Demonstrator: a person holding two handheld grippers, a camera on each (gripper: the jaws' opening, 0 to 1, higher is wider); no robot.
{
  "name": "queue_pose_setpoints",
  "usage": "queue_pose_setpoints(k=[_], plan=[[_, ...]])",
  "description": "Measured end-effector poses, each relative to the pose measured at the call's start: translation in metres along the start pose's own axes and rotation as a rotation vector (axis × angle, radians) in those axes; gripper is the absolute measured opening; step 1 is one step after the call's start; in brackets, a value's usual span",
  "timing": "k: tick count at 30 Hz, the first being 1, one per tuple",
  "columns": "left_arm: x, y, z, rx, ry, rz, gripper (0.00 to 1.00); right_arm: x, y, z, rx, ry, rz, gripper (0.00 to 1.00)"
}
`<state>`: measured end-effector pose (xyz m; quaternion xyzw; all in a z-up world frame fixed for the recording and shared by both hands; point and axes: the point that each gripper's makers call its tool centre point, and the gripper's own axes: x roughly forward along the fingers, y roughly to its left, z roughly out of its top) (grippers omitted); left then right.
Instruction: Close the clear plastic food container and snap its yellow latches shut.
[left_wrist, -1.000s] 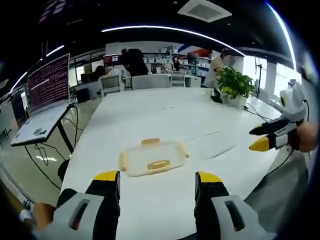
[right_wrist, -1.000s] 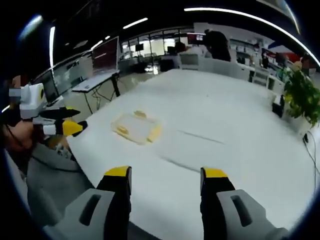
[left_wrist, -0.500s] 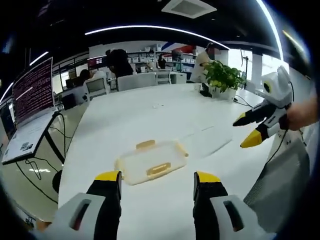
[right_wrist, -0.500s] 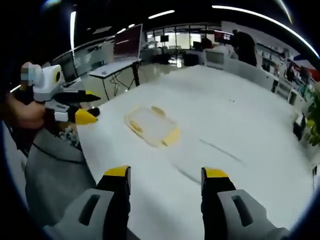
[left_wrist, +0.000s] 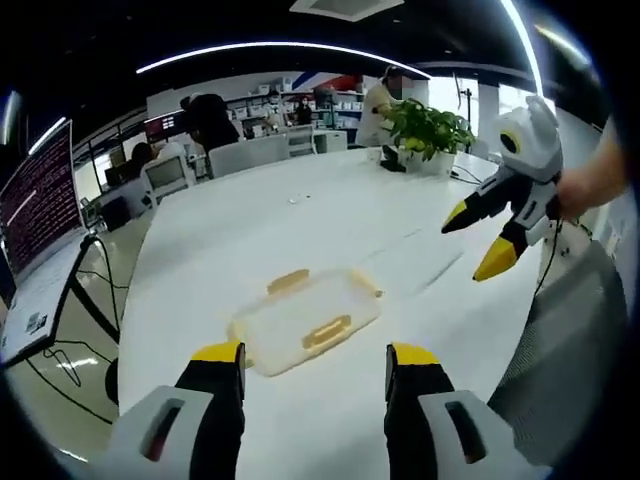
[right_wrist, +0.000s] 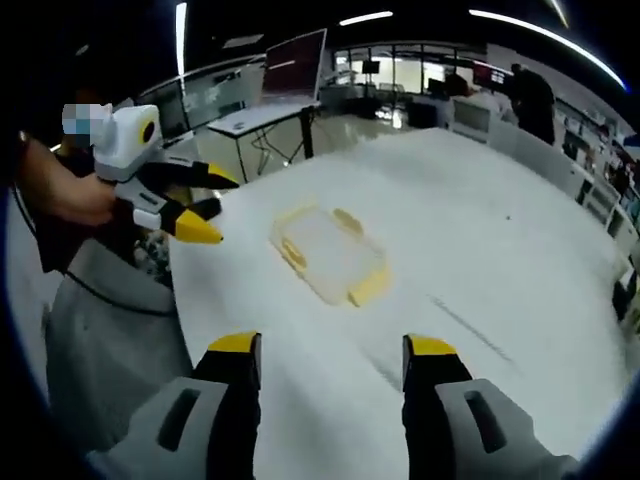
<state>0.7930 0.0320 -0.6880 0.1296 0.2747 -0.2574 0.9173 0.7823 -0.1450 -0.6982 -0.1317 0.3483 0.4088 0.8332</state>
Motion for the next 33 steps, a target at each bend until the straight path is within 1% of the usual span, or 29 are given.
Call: queue_pose_setpoints(k=[1, 4, 6, 7, 10, 13, 16, 17, 20, 23, 24, 25, 28, 30, 33], plan=[[0.001, 0.001, -0.001, 0.012, 0.006, -0.004, 0.51, 0.002, 0.0, 0.001, -0.005, 0.006, 0.011, 0.54], [0.005, 0.007, -0.003, 0.016, 0.021, -0.023, 0.51, 0.007, 0.001, 0.004, -0.033, 0.018, 0.038, 0.54], [0.007, 0.011, -0.002, 0.055, 0.032, -0.036, 0.51, 0.011, 0.004, 0.005, -0.06, 0.03, 0.066, 0.54], [0.009, 0.013, -0.002, 0.064, 0.036, -0.045, 0.5, 0.014, 0.005, 0.006, -0.087, 0.04, 0.079, 0.54], [0.013, 0.016, 0.0, 0.113, 0.052, -0.073, 0.5, 0.02, 0.004, 0.009, -0.142, 0.054, 0.098, 0.56], [0.018, 0.016, 0.003, 0.218, 0.07, -0.13, 0.5, 0.027, 0.0, 0.013, -0.166, 0.057, 0.115, 0.56], [0.023, 0.018, 0.005, 0.291, 0.084, -0.177, 0.5, 0.035, -0.006, 0.017, -0.215, 0.073, 0.135, 0.56], [0.025, 0.017, 0.005, 0.324, 0.088, -0.207, 0.5, 0.037, -0.007, 0.017, -0.226, 0.077, 0.141, 0.56], [0.029, 0.016, 0.001, 0.392, 0.117, -0.261, 0.5, 0.044, -0.012, 0.018, -0.271, 0.095, 0.159, 0.57], [0.033, 0.018, -0.001, 0.423, 0.138, -0.288, 0.5, 0.052, -0.018, 0.019, -0.299, 0.109, 0.176, 0.56], [0.035, 0.018, -0.001, 0.418, 0.147, -0.3, 0.51, 0.054, -0.018, 0.019, -0.303, 0.114, 0.181, 0.56], [0.036, 0.019, -0.001, 0.421, 0.146, -0.305, 0.52, 0.056, -0.019, 0.02, -0.302, 0.117, 0.183, 0.56], [0.042, 0.021, 0.0, 0.469, 0.156, -0.333, 0.52, 0.062, -0.02, 0.023, -0.332, 0.125, 0.203, 0.56], [0.044, 0.023, 0.0, 0.48, 0.155, -0.349, 0.52, 0.065, -0.02, 0.024, -0.339, 0.126, 0.212, 0.57], [0.048, 0.026, -0.001, 0.514, 0.166, -0.385, 0.52, 0.071, -0.022, 0.026, -0.365, 0.136, 0.229, 0.57]])
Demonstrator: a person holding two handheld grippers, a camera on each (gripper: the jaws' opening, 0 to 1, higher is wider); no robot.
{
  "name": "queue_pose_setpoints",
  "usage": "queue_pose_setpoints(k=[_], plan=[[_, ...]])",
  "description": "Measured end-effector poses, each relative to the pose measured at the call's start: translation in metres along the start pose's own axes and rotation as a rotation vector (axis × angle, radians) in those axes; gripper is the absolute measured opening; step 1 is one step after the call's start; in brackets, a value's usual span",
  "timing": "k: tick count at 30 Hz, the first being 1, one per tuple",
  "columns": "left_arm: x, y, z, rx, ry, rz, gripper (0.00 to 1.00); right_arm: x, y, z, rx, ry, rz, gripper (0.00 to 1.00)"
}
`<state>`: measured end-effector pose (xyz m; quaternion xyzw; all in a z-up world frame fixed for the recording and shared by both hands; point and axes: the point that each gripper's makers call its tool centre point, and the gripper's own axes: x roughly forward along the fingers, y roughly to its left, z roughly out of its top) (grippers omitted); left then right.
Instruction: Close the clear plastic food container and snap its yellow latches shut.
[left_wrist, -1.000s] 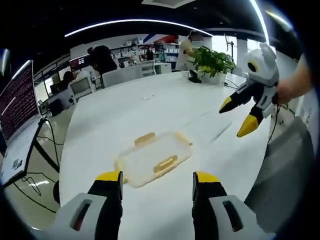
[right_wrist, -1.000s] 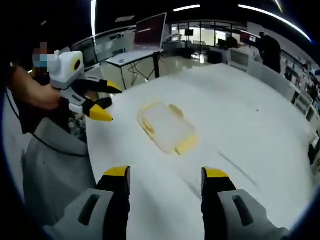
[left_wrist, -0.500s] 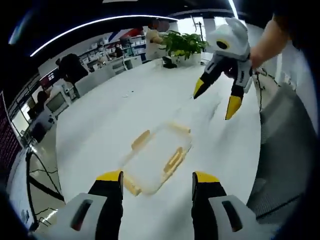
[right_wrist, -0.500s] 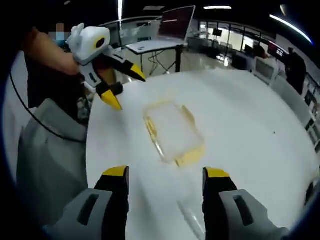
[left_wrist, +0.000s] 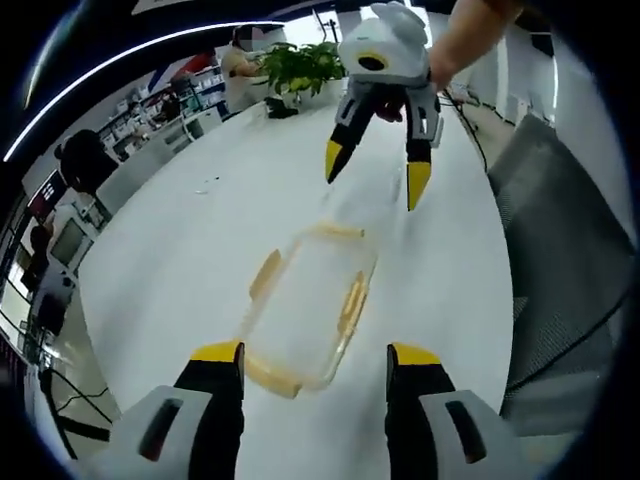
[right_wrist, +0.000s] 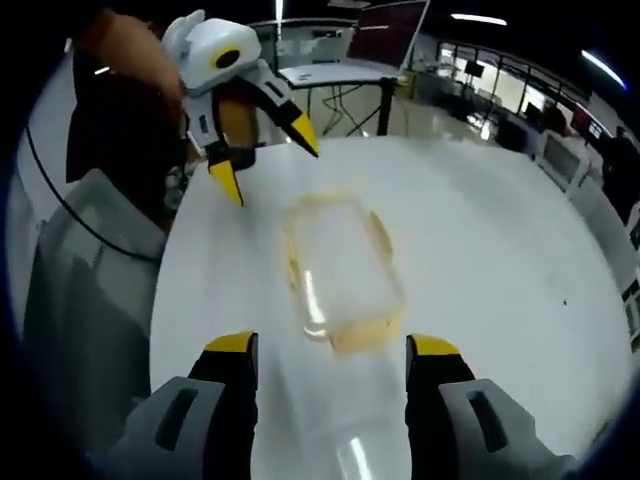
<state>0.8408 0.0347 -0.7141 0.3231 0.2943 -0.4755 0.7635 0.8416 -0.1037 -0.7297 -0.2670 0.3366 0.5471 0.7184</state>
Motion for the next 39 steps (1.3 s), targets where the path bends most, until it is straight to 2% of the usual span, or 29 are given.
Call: queue_pose_setpoints(k=[9, 12, 13, 15, 23, 31, 39], plan=[[0.012, 0.014, -0.017, 0.087, 0.04, -0.089, 0.54, 0.013, -0.008, -0.002, -0.072, 0.044, 0.054, 0.56], [0.016, 0.018, -0.021, 0.07, 0.041, -0.13, 0.55, 0.017, -0.008, -0.004, -0.087, 0.058, 0.07, 0.56], [0.018, 0.019, -0.023, 0.037, 0.037, -0.141, 0.55, 0.019, -0.009, -0.004, -0.092, 0.061, 0.073, 0.55], [0.02, 0.022, -0.026, 0.041, 0.034, -0.145, 0.56, 0.021, -0.01, -0.004, -0.099, 0.065, 0.076, 0.56], [0.03, 0.016, -0.031, 0.109, 0.03, -0.246, 0.54, 0.032, -0.015, -0.008, -0.103, 0.082, 0.1, 0.56], [0.04, 0.028, -0.033, 0.144, 0.035, -0.281, 0.55, 0.045, -0.018, -0.018, -0.15, 0.124, 0.125, 0.56], [0.043, 0.034, -0.044, 0.183, 0.054, -0.302, 0.54, 0.049, -0.023, -0.017, -0.142, 0.125, 0.126, 0.55]])
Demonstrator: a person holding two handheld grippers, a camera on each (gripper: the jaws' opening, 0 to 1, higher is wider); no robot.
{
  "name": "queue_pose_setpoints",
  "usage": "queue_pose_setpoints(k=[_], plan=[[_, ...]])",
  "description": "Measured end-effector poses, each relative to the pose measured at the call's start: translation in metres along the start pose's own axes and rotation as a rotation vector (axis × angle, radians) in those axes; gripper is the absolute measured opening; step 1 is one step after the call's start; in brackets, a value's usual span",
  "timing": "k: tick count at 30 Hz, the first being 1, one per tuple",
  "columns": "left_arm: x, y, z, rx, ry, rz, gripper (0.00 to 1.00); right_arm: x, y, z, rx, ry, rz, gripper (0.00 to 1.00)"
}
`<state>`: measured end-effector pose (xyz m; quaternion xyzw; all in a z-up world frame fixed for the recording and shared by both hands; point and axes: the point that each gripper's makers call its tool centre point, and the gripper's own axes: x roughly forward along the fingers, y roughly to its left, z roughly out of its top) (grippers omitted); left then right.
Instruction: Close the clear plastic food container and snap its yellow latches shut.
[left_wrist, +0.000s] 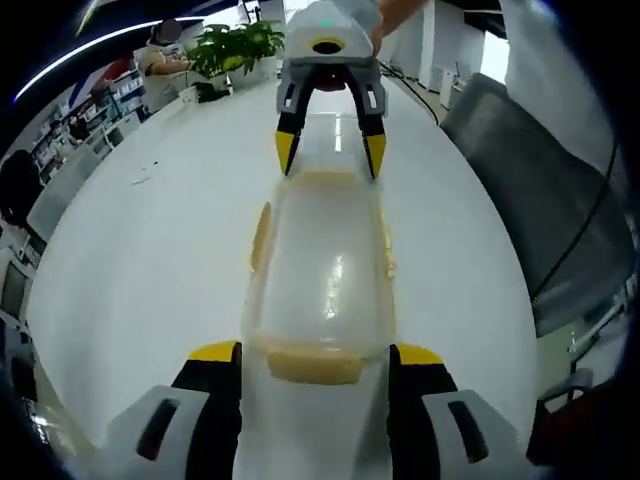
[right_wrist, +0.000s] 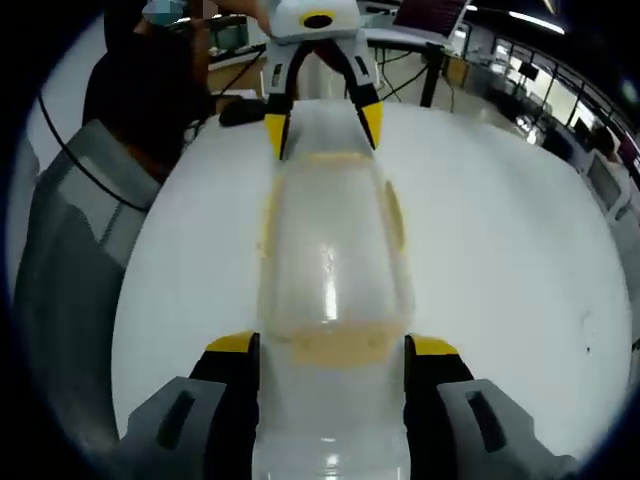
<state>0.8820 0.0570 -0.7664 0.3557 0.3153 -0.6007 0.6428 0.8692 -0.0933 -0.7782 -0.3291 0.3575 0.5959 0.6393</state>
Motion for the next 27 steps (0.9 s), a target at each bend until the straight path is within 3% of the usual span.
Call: queue_pose_setpoints(k=[14, 27], plan=[[0.009, -0.004, -0.015, 0.009, 0.033, -0.086, 0.51, 0.007, -0.001, -0.001, 0.0, 0.019, 0.013, 0.52], [0.008, 0.003, -0.018, 0.017, 0.008, -0.077, 0.44, 0.01, -0.002, -0.001, -0.031, 0.037, 0.005, 0.49]])
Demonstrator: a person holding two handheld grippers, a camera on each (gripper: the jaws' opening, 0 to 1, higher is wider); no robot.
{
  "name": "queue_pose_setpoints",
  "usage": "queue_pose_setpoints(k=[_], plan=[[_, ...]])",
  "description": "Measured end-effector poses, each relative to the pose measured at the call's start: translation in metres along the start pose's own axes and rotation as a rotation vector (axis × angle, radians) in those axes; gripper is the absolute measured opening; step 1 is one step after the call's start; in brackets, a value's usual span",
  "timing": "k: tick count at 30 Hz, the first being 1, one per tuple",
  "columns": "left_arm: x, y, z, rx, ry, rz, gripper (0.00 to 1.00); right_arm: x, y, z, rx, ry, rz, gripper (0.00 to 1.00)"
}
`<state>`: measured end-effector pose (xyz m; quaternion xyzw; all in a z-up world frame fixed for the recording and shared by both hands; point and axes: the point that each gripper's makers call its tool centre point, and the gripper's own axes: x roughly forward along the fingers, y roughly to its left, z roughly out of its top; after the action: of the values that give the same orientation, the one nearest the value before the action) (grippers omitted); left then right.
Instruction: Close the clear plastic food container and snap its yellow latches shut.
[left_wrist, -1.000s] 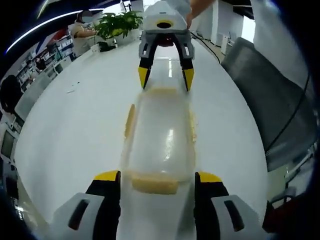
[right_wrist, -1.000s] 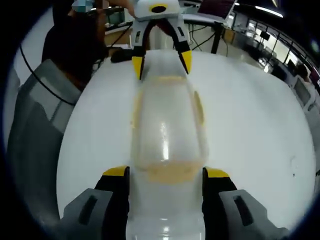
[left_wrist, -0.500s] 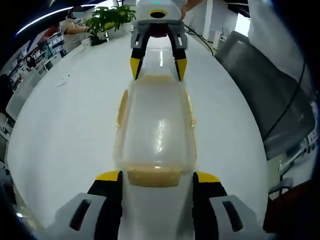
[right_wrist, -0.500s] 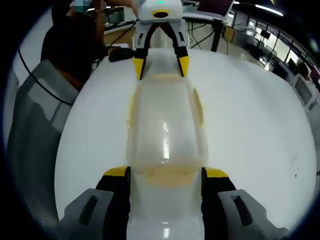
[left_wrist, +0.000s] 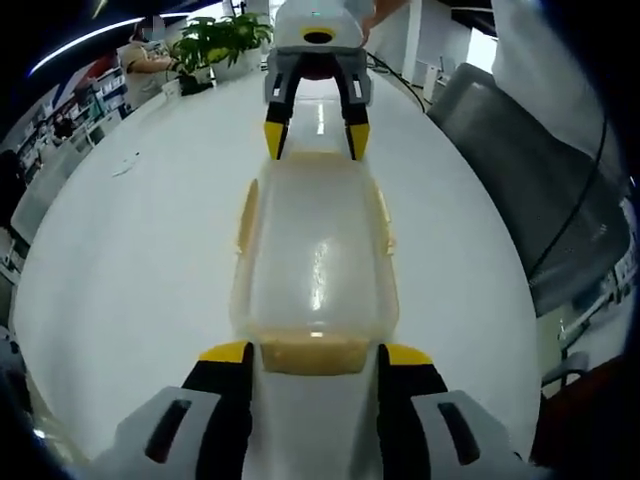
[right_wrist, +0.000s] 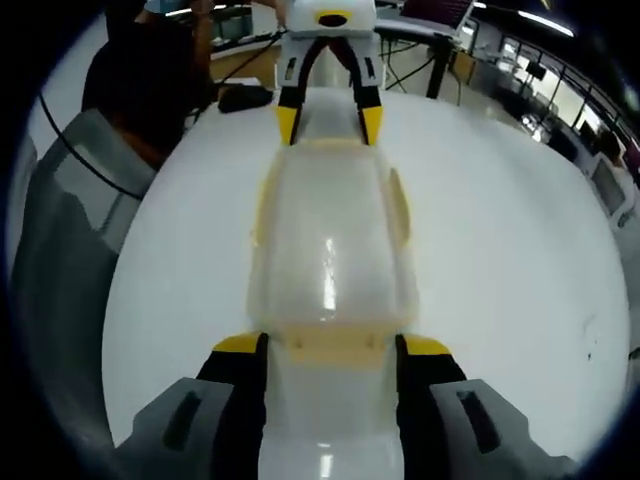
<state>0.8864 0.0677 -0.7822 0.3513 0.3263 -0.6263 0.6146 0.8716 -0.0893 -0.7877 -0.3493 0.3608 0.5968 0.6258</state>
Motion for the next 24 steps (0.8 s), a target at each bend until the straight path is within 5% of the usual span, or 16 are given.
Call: queue_pose_setpoints(k=[24], plan=[[0.0002, -0.0012, 0.0015, 0.001, 0.01, 0.0, 0.34, -0.0043, 0.0046, -0.0008, -0.015, 0.001, 0.004, 0.38]])
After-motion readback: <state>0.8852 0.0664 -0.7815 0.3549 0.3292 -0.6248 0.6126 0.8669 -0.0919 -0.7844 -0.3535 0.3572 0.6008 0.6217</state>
